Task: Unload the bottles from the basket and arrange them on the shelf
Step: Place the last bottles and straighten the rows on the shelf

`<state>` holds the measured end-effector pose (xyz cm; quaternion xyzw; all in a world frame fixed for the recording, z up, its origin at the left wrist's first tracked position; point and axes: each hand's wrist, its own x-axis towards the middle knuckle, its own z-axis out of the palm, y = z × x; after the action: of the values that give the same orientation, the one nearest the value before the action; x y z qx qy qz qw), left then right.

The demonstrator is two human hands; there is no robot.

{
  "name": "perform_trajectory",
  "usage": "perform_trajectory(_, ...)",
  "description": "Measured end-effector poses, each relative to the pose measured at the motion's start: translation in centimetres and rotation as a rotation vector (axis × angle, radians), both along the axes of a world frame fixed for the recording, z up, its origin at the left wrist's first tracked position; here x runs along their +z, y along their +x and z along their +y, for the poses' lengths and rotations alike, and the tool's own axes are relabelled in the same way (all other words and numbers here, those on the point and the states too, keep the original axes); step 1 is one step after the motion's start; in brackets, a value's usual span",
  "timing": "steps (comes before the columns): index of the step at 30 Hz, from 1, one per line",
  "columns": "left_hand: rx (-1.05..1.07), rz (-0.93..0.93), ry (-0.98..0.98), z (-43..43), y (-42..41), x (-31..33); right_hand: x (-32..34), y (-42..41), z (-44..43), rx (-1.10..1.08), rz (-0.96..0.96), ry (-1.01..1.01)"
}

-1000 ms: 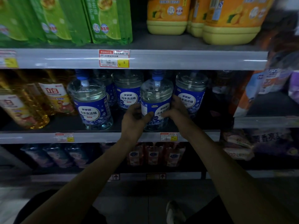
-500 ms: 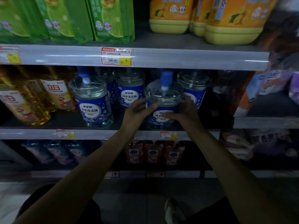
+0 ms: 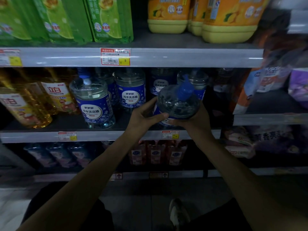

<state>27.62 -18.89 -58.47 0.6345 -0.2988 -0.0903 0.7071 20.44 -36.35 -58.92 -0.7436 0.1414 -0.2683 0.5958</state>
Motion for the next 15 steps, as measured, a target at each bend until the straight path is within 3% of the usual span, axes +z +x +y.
perform_trajectory(15,-0.003,0.095,-0.037,-1.0,-3.0,1.5,1.3,-4.4,-0.5,0.072,-0.021,0.047)
